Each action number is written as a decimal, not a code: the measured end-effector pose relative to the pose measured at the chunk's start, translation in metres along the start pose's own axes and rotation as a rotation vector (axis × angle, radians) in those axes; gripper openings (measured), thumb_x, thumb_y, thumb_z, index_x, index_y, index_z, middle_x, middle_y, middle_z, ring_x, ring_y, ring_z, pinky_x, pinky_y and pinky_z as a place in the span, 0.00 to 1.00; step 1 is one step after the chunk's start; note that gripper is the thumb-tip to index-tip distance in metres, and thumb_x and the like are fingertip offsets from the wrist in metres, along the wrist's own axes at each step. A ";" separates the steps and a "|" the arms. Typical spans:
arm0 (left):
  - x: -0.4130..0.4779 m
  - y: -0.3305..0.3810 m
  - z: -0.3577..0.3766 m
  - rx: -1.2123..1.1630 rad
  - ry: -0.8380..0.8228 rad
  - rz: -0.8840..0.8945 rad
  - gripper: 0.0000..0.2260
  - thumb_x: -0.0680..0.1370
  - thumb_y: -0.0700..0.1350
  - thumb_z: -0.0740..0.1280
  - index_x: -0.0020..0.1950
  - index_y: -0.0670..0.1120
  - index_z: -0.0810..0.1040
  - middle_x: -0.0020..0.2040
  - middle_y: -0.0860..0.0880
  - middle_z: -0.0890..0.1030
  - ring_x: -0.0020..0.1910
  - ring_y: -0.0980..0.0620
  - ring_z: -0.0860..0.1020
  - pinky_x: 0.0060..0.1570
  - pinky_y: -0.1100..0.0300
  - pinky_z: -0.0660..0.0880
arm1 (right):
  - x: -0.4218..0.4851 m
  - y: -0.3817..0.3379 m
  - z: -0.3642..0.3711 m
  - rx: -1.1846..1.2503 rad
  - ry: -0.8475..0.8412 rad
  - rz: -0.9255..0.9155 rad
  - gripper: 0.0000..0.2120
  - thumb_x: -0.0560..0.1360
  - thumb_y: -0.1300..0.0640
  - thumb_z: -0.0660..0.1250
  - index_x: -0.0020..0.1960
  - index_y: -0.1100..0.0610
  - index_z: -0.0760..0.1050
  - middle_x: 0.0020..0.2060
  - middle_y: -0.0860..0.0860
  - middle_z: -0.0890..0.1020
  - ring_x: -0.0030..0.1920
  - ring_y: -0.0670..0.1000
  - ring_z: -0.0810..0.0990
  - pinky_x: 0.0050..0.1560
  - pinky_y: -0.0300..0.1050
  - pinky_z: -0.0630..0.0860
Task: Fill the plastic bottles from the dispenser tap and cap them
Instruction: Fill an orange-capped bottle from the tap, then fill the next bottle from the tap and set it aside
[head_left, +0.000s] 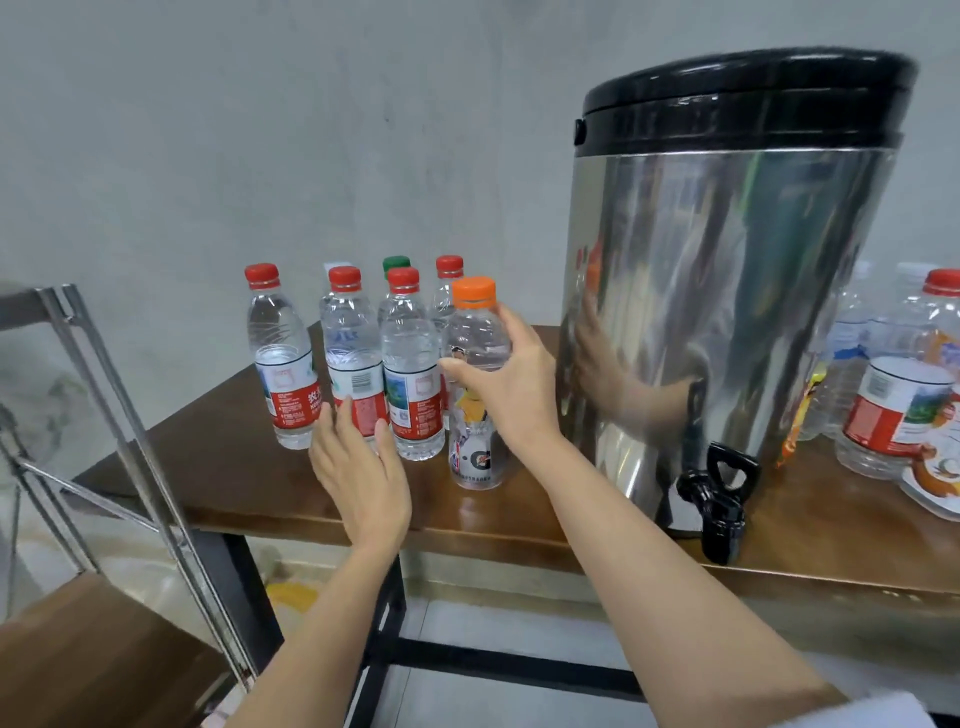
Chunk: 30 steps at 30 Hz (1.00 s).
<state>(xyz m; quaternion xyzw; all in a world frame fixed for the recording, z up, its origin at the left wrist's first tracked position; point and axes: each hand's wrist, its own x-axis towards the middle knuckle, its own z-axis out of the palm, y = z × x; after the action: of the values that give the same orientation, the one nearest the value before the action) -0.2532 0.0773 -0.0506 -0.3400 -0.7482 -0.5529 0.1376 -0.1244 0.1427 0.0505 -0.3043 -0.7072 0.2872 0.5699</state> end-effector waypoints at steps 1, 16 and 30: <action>-0.001 0.000 0.001 0.014 0.012 0.021 0.27 0.82 0.56 0.49 0.76 0.42 0.64 0.77 0.40 0.63 0.76 0.40 0.59 0.75 0.42 0.55 | 0.004 0.005 0.004 -0.013 -0.001 -0.004 0.37 0.65 0.48 0.81 0.71 0.48 0.71 0.62 0.47 0.79 0.61 0.45 0.77 0.64 0.47 0.75; -0.005 -0.006 0.006 0.095 0.067 0.127 0.22 0.84 0.53 0.50 0.73 0.44 0.66 0.75 0.43 0.66 0.74 0.42 0.63 0.72 0.41 0.59 | 0.024 0.024 0.021 -0.236 -0.149 -0.059 0.37 0.77 0.44 0.66 0.80 0.50 0.52 0.74 0.51 0.65 0.69 0.53 0.70 0.63 0.50 0.73; -0.043 0.029 -0.010 -0.191 -0.074 0.093 0.14 0.84 0.45 0.58 0.68 0.44 0.73 0.69 0.45 0.73 0.68 0.43 0.68 0.66 0.44 0.64 | -0.049 -0.025 -0.064 -0.423 -0.309 -0.182 0.32 0.80 0.53 0.66 0.79 0.52 0.56 0.73 0.49 0.66 0.72 0.50 0.64 0.66 0.47 0.70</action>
<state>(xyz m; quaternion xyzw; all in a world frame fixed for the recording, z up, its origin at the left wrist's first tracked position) -0.2038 0.0570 -0.0508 -0.4062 -0.6801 -0.6016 0.1023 -0.0560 0.0925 0.0504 -0.3042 -0.8545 0.1239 0.4024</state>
